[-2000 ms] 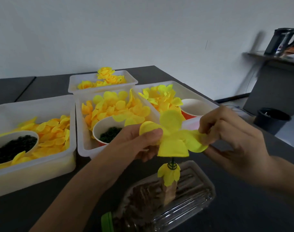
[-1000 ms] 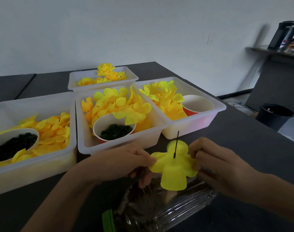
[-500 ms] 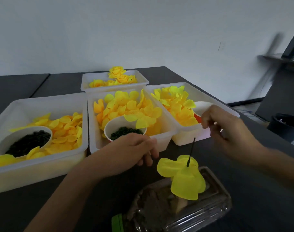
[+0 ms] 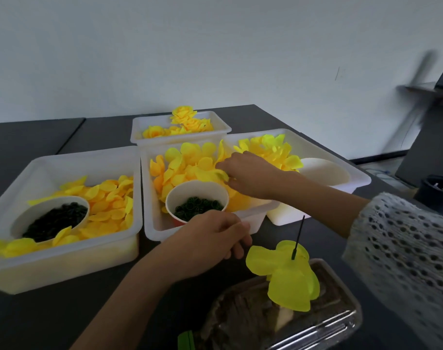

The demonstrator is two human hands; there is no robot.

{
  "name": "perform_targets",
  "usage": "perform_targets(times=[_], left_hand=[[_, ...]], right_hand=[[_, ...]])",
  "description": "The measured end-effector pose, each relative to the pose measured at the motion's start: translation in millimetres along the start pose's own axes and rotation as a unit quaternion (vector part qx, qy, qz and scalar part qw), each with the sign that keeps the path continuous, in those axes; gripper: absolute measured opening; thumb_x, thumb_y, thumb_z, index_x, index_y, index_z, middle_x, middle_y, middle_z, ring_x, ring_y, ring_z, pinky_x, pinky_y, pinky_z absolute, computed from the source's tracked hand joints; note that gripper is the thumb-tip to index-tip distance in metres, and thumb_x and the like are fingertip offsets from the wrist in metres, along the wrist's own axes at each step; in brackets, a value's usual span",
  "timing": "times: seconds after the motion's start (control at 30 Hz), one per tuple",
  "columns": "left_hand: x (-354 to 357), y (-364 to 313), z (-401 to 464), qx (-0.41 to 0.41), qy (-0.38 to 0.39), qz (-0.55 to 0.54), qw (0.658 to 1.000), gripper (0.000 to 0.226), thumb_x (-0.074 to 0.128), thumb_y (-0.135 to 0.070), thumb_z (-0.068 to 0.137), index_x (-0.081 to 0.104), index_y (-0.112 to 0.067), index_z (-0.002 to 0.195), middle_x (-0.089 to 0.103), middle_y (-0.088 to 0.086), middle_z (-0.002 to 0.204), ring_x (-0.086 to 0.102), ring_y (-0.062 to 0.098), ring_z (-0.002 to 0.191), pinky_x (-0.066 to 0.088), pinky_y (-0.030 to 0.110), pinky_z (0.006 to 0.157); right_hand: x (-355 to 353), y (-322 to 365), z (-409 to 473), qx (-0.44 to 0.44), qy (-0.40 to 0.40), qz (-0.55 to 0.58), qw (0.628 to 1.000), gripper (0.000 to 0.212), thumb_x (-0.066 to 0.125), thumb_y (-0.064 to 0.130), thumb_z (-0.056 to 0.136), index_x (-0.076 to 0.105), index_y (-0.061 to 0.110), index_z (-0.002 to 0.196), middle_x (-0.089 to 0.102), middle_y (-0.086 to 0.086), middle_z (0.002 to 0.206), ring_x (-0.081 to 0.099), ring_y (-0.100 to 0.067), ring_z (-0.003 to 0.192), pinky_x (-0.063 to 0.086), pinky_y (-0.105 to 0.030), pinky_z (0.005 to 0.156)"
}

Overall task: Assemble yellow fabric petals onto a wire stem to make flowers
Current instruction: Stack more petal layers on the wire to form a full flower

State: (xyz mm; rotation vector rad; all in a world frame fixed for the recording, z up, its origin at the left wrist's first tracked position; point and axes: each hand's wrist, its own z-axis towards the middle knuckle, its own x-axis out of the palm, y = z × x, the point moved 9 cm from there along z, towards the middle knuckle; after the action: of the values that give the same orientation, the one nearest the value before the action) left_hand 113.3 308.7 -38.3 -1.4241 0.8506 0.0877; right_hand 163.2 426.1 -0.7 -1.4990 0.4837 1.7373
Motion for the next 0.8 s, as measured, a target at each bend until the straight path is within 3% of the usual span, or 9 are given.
perform_targets(times=[0.1,0.17,0.27,0.37,0.47,0.53,0.63,0.73,0.8], left_hand=[[-6.3,-0.8,0.7,0.008,-0.021,-0.02,1.0,0.031,0.044,-0.035,0.1,0.068,-0.027,0.082,0.07,-0.01,0.072,0.058,0.0,0.064,0.044,0.019,0.065],[-9.6,-1.2,1.3,0.01,-0.034,-0.033,0.999,0.031,0.045,-0.032,0.1,0.069,-0.026,0.081,0.069,-0.009,0.071,0.058,0.002,0.064,0.044,0.02,0.066],[-17.4,0.1,1.9,0.005,-0.061,-0.073,0.995,0.029,0.048,-0.029,0.099,0.07,-0.023,0.08,0.068,-0.007,0.068,0.06,0.006,0.066,0.047,0.024,0.067],[-28.1,-4.3,0.2,0.01,-0.105,-0.089,0.99,0.033,0.044,-0.03,0.099,0.07,-0.024,0.08,0.068,-0.007,0.067,0.059,0.002,0.059,0.042,0.012,0.056],[-31.7,-9.9,0.7,-0.015,-0.111,-0.164,0.98,0.048,0.033,-0.036,0.102,0.07,-0.019,0.076,0.066,-0.004,0.06,0.055,0.003,0.049,0.039,0.014,0.045],[-25.5,-12.8,1.9,-0.046,-0.07,-0.232,0.969,0.065,0.024,-0.053,0.097,0.071,-0.018,0.069,0.064,-0.001,0.056,0.052,0.005,0.043,0.037,0.015,0.039],[-12.9,-22.0,3.3,-0.038,-0.006,-0.267,0.963,0.073,0.03,-0.078,0.063,0.074,-0.021,0.059,0.063,-0.001,0.053,0.05,0.006,0.039,0.035,0.017,0.036],[-11.4,-19.4,8.1,-0.036,-0.029,-0.255,0.966,0.052,0.052,-0.062,0.078,0.07,-0.025,0.047,0.059,-0.002,0.046,0.048,0.01,0.038,0.033,0.02,0.038],[-5.9,-19.5,10.1,-0.038,-0.015,-0.215,0.976,0.048,0.053,-0.058,0.074,0.067,-0.023,0.046,0.057,0.0,0.046,0.047,0.012,0.037,0.034,0.019,0.039]], right_hand=[[-13.4,-21.7,-4.3,0.08,-0.039,0.146,0.985,0.012,0.053,0.013,0.092,0.064,0.011,0.094,0.067,-0.008,0.091,0.059,-0.028,0.088,0.046,-0.037,0.073],[-22.4,-35.9,-10.9,0.132,-0.066,0.226,0.963,0.01,0.057,0.01,0.089,0.068,0.011,0.088,0.069,-0.004,0.086,0.062,-0.021,0.082,0.047,-0.033,0.074],[-38.5,-52.7,-26.1,0.21,-0.112,0.351,0.906,0.011,0.059,0.006,0.086,0.065,0.012,0.08,0.065,0.0,0.07,0.059,-0.011,0.061,0.046,-0.025,0.062],[-62.3,-51.7,-48.0,0.212,-0.158,0.432,0.862,0.012,0.062,0.003,0.084,0.063,0.013,0.077,0.064,0.0,0.072,0.055,-0.01,0.059,0.046,-0.022,0.057],[-108.7,-31.2,-84.8,0.138,-0.245,0.38,0.881,0.021,0.065,-0.001,0.081,0.059,0.019,0.076,0.058,0.011,0.074,0.052,-0.007,0.068,0.045,-0.025,0.063],[-138.9,-8.8,-114.1,0.059,-0.294,0.313,0.901,0.013,0.063,-0.001,0.081,0.06,0.012,0.082,0.058,0.005,0.082,0.052,-0.014,0.073,0.044,-0.028,0.063],[-163.5,23.7,-151.8,-0.058,-0.327,0.202,0.921,0.006,0.06,-0.007,0.083,0.064,-0.002,0.083,0.057,-0.011,0.085,0.052,-0.025,0.076,0.04,-0.028,0.066],[-161.7,37.9,-171.3,-0.099,-0.323,0.155,0.928,0.009,0.06,-0.001,0.086,0.067,-0.005,0.081,0.056,-0.017,0.083,0.055,-0.031,0.076,0.042,-0.032,0.069],[-156.2,40.2,-178.6,-0.105,-0.318,0.143,0.931,0.015,0.059,0.004,0.088,0.067,-0.005,0.08,0.056,-0.018,0.082,0.055,-0.031,0.073,0.043,-0.037,0.066]])
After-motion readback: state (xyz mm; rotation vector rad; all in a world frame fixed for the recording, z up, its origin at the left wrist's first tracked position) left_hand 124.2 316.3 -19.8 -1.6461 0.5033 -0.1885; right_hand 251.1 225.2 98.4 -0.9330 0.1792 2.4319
